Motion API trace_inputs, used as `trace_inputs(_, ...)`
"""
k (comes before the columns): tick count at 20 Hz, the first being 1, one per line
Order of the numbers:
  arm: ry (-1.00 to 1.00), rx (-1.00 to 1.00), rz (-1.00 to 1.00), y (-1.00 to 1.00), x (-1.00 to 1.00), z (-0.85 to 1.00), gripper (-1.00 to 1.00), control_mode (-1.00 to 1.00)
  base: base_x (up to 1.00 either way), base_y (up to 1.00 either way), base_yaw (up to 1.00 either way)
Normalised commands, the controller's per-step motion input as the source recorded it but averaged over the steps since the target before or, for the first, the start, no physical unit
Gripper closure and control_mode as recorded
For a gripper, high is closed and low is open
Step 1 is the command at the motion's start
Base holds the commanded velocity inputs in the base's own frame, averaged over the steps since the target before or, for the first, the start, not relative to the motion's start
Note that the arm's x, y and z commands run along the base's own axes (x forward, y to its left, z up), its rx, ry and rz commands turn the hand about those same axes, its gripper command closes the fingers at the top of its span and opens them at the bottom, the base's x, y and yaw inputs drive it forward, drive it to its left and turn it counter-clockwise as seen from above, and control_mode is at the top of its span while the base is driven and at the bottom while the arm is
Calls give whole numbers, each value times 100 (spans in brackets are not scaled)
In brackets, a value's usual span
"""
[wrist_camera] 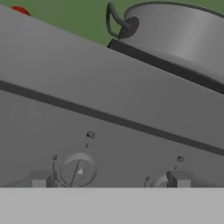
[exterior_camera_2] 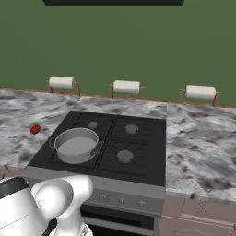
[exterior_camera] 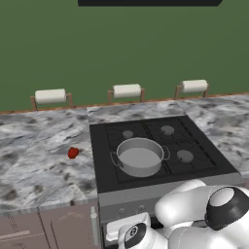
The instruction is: Turn on the burner for the pot on the stove. Wait thirty seconds for the pot to heat up. Then add the bell pepper to the pot.
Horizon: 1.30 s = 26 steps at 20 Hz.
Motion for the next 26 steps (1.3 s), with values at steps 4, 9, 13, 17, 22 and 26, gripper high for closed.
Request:
trace_inputs(4,0,0,0,0,7,0,-100,-100,0,0,0)
trace_inputs(9,0,0,0,0,1,0,-100,-100,0,0,0)
trace_inputs(13,0,0,0,13,16,0,-100,-100,0,0,0)
trace_inputs(17,0,0,0,8,28,0,-100,-100,0,0,0)
trace_inputs(22,0,0,0,0,7,0,-100,-100,0,0,0)
trace_inputs(26,0,0,0,0,0,-19,-100,-100,0,0,0)
